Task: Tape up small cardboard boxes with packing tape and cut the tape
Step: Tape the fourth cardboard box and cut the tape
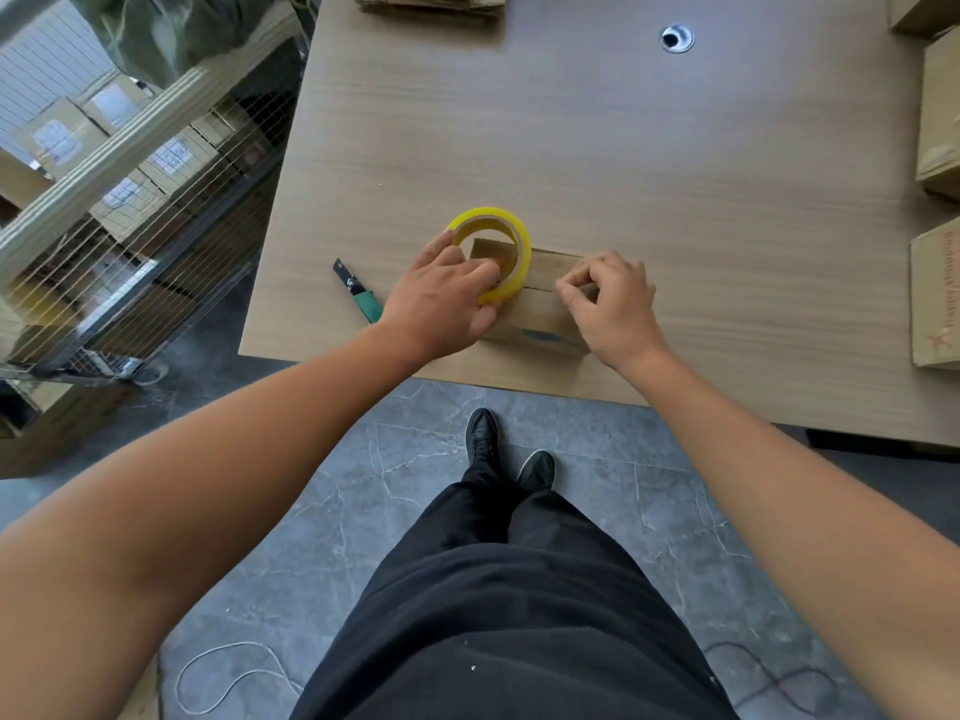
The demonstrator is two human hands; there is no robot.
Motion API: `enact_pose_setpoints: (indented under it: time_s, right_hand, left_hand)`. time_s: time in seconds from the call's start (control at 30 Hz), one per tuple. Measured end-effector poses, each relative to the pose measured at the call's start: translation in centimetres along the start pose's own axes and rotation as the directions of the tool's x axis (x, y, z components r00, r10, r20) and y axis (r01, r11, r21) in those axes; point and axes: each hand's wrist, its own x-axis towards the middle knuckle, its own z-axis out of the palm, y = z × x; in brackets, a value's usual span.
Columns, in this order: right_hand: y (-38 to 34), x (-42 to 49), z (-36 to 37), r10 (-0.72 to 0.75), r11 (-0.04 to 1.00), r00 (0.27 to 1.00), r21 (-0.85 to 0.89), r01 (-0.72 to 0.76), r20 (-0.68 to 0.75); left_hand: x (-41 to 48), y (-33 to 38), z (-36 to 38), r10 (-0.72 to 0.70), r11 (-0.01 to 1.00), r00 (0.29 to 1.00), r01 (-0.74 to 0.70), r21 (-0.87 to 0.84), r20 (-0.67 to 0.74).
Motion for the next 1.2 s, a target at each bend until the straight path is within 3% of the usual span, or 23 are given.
enact_pose_setpoints:
  time_s: [0.07,0.13,0.17,0.23,0.33,0.5,0.83,0.9,1.1,1.2]
  right_hand:
    - [-0.2,-0.3,-0.3,0.151,0.988,0.988,-0.035,-0.15,0.028]
    - [0.2,-0.3,-1.6,0.325,0.911,0.943,0.242,-0.334,0.076]
    - [0.9,-0.3,-2.3,0.393,0.814,0.909,0.407,-0.414,0.139]
    - [2.2,-0.8,-3.3,0.417,0.668,0.866,0.554,-0.497,0.275]
    - [3.3,-1.1,-3.3,0.37,0.598,0.876,0.642,-0.479,0.309]
    - [4.0,0.2,-2.4,0.426,0.519,0.859,0.701,-0.49,0.285]
    - [5.7,0.1,-0.6,0.378,0.672,0.925,0.673,-0.308,0.046]
    - [6.0,0.4,-0.3,0.398,0.624,0.914,0.708,-0.33,0.075]
    - [6.3,1.8,-1.4,0.38,0.431,0.857,0.753,-0.497,0.348]
    - [6.0,1.6,-2.0,0.328,0.48,0.855,0.708,-0.518,0.403]
  left_hand:
    - [0.1,0.4,0.1,-0.01,1.0,1.0,0.011,0.017,-0.011]
    - [0.3,0.6,0.2,-0.023,1.0,1.0,0.023,0.02,-0.015]
    - [0.4,0.6,0.2,-0.023,1.0,1.0,0.024,0.021,-0.016]
    - [0.3,0.7,0.2,0.002,1.0,1.0,-0.001,0.006,-0.024]
    - [0.4,0.9,0.2,0.049,0.999,0.998,-0.049,0.012,-0.043]
    - [0.2,1.5,0.2,0.027,0.999,1.0,-0.026,0.039,-0.014]
    - [0.6,2.3,-0.3,0.012,0.997,0.999,-0.015,0.078,0.039]
    - [0.6,2.4,-0.3,0.009,0.997,0.999,-0.012,0.08,0.046]
    - [0.8,2.4,-0.4,0.021,0.996,0.998,-0.025,0.084,0.051]
    - [1.1,2.4,-0.6,0.029,0.994,0.997,-0.036,0.101,0.068]
